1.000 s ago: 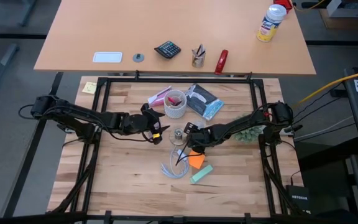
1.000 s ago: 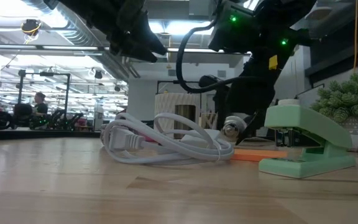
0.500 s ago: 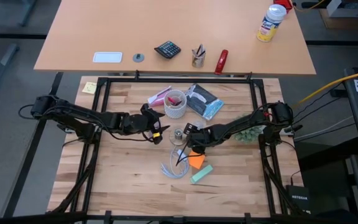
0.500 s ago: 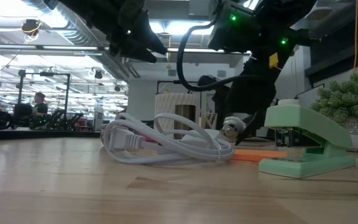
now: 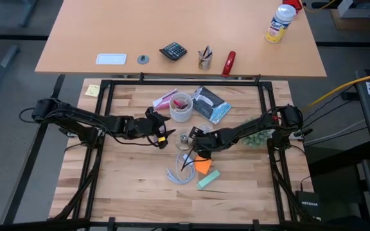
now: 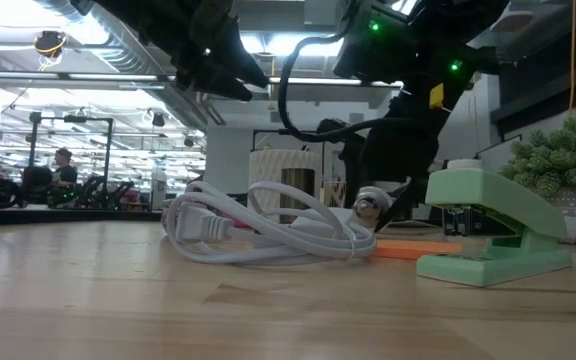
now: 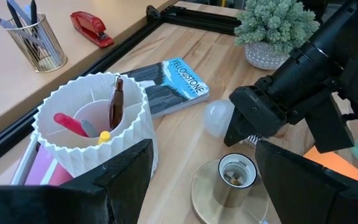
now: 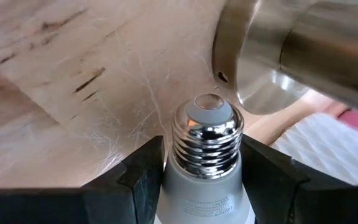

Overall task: Screw lightbulb
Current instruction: Insert the lightbulb into the lamp

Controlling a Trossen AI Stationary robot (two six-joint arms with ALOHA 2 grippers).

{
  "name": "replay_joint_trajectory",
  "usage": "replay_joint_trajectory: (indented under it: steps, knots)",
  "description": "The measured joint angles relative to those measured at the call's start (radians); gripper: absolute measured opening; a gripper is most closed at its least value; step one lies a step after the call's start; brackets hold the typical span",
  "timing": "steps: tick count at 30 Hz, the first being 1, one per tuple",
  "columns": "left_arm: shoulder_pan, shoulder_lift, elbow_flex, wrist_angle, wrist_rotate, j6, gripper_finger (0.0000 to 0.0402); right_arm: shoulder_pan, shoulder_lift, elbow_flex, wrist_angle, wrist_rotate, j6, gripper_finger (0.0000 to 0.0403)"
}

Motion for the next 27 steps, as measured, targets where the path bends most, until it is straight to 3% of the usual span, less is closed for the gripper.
replay_joint_trajectory:
  steps: [6,16,19,27]
  knots:
    - [0.0,0.0,0.0,0.0,0.0,-0.002,0.0274,0.0,0.0,0.0,-0.005,0.025,0.149,0.02]
    - [0.0,0.0,0.0,0.0,0.0,0.003,0.0274,0.0,0.0,0.0,0.007,-0.009,0.123,0.0211]
    - [0.0,0.0,0.0,0.0,0.0,0.0,0.0274,0.0,-0.002,0.0,0.021,-0.009,0.121,0.0243]
    - [0.0,0.0,0.0,0.0,0.0,-0.001,0.0274,0.0,-0.002,0.0,0.021,-0.008,0.117,0.0374]
